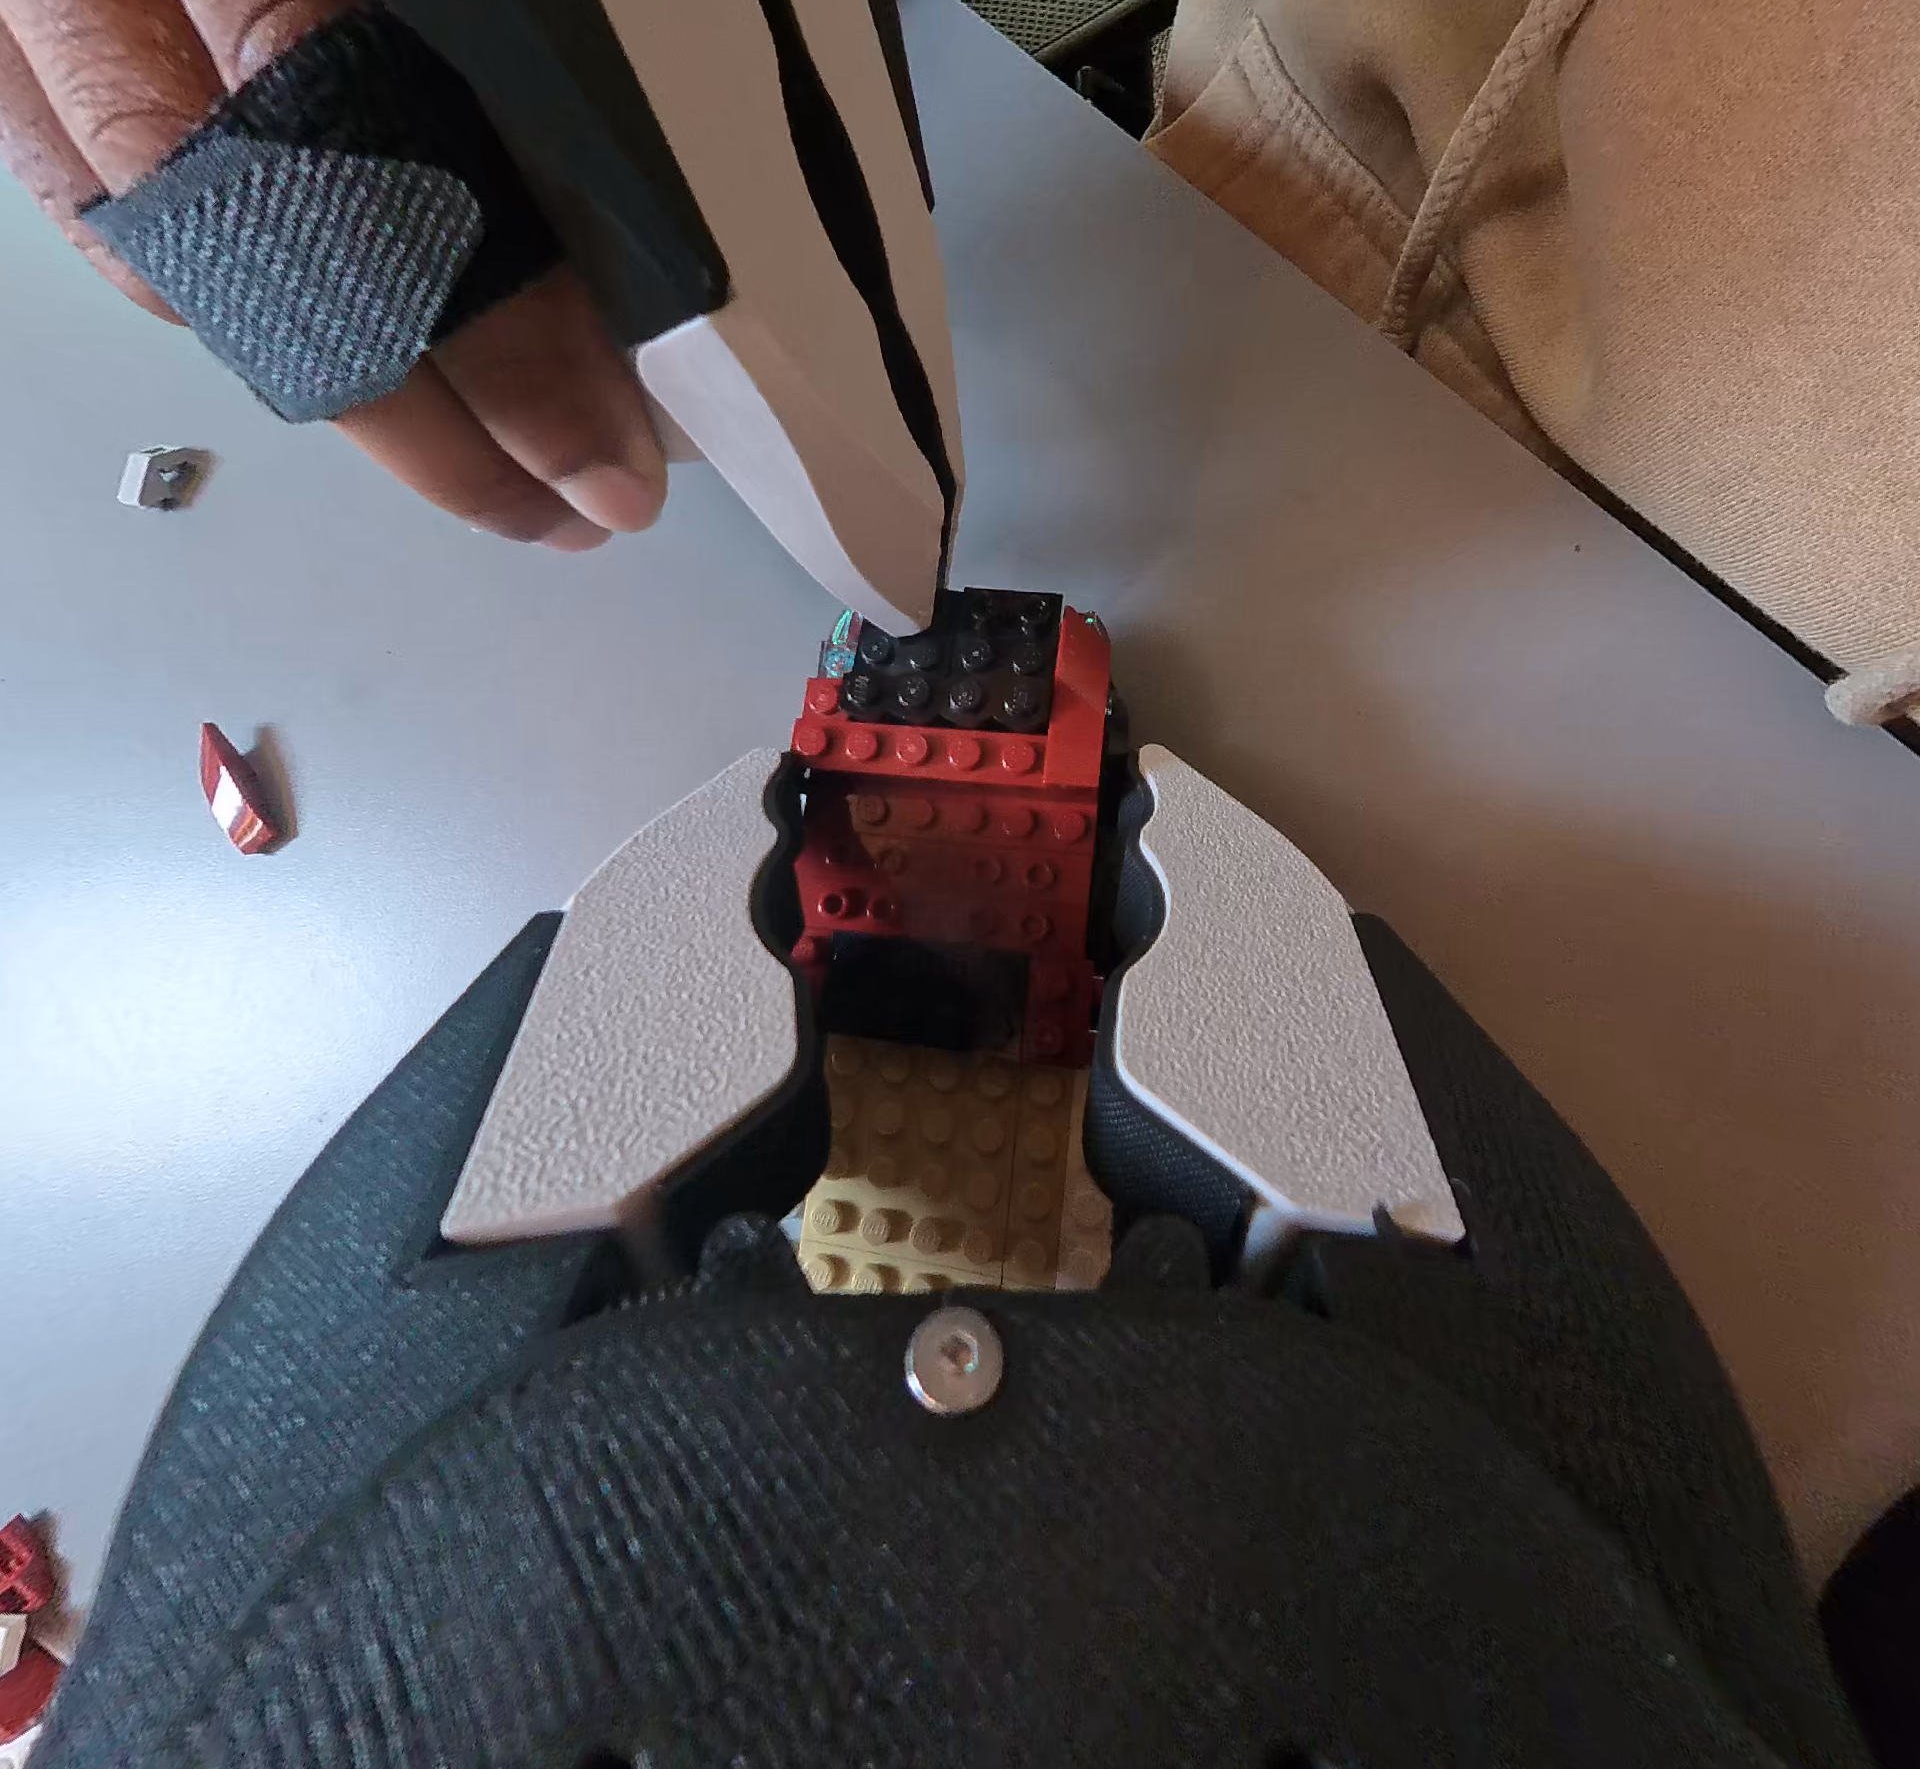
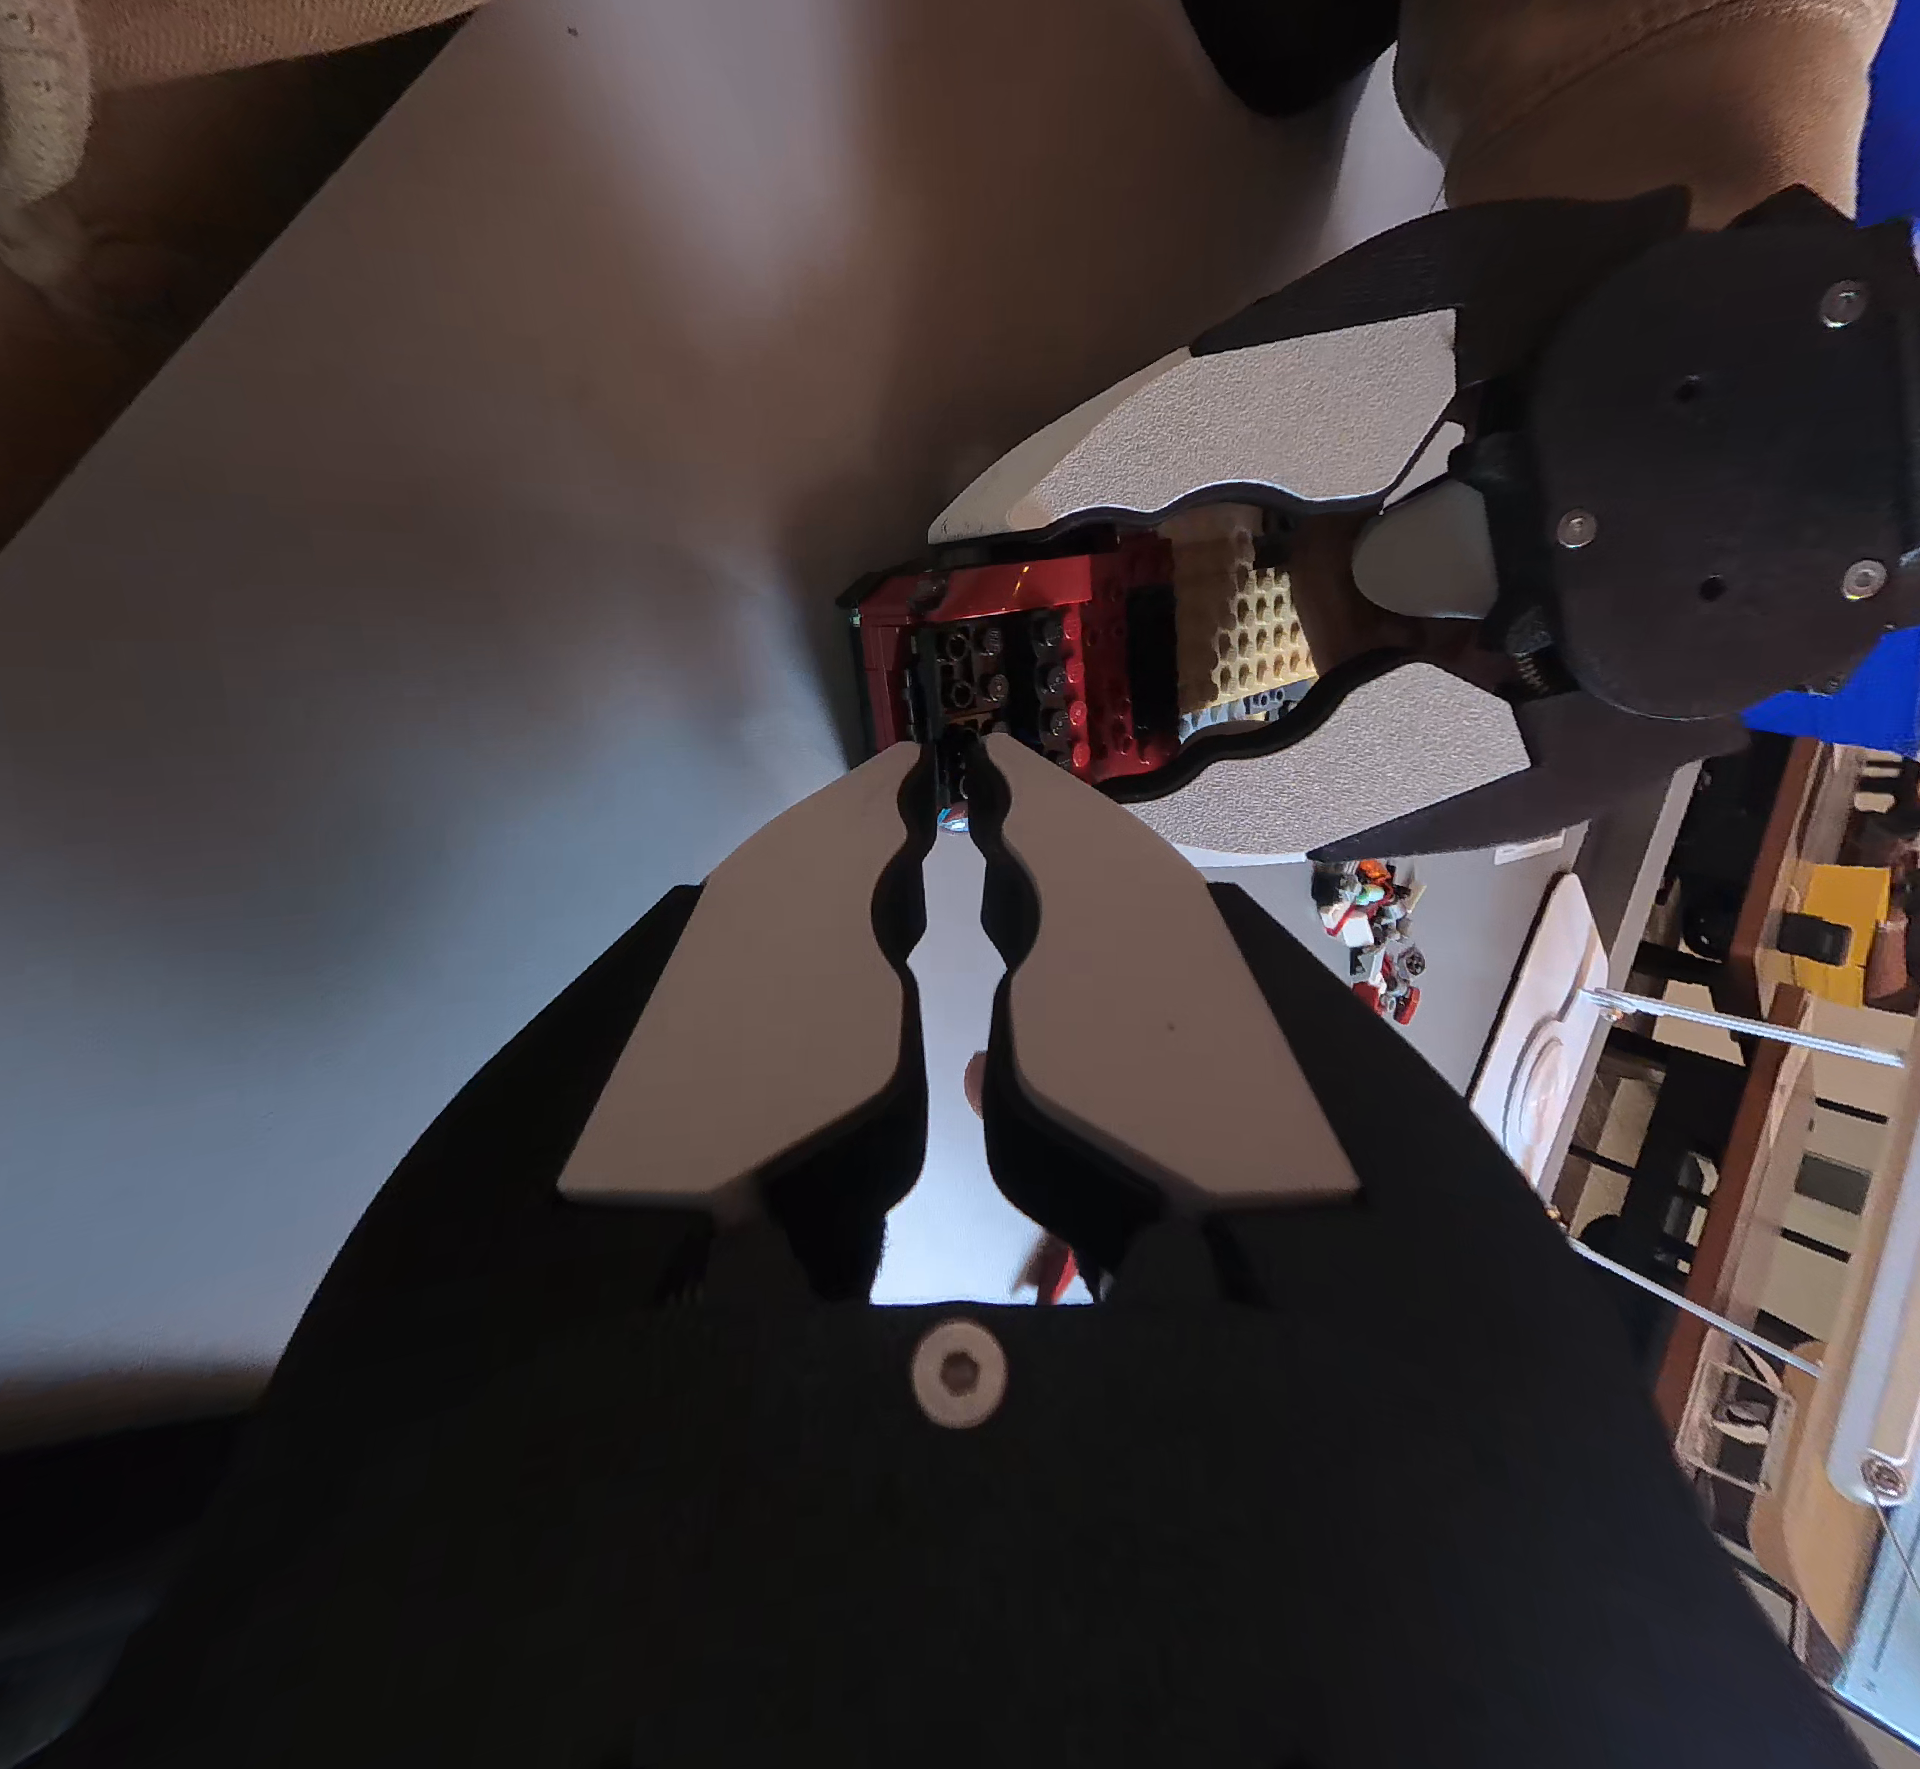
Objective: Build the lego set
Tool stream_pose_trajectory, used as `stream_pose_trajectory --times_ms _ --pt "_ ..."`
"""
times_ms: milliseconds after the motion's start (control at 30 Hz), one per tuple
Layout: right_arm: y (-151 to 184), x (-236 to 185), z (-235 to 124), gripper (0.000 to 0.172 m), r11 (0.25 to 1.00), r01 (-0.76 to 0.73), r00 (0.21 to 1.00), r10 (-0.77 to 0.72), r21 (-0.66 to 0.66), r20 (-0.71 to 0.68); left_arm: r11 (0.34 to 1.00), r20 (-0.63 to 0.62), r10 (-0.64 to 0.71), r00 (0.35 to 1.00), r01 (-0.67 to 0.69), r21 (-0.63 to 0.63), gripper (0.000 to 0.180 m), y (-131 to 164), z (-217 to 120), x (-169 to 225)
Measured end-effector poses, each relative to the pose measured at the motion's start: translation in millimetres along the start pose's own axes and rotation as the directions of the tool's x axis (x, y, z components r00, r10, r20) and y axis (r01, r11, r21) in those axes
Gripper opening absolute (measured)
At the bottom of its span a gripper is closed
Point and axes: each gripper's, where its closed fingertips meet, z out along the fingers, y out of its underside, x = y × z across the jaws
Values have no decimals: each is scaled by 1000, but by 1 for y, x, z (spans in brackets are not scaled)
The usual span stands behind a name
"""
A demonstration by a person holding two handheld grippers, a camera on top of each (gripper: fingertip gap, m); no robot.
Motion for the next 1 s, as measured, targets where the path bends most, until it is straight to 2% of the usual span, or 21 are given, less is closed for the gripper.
stream_pose_trajectory --times_ms 500,567,600,700,767,833,933,1000 --pt "-3 0 1 6 1000 -25 1000 25 11 5 1000 -5 7 1000 -7 6 59 1 -1 1" --pt "-4 -3 0 13 997 -69 997 68 28 26 1000 -1 4 1000 -4 5 59 1 -2 0" --pt "-5 -2 -1 23 995 -90 996 89 32 22 1000 -7 6 1000 -6 9 58 1 -3 1" --pt "-11 12 -11 25 984 -159 987 161 83 -15 1000 -12 2 1000 -2 22 59 1 -5 1" --pt "-11 30 -27 27 959 -248 965 257 136 -57 995 0 -33 999 33 95 59 -6 -17 -5" --pt "-8 51 -48 27 918 -340 924 367 205 -109 970 5 -81 997 78 230 58 -21 -37 -12" --pt "-7 82 -80 27 840 -434 842 507 327 -186 840 -66 -153 986 165 517 59 -54 -81 -20" --pt "-10 95 -97 27 794 -457 801 563 401 -202 749 -108 -171 979 200 631 59 -66 -105 -23"
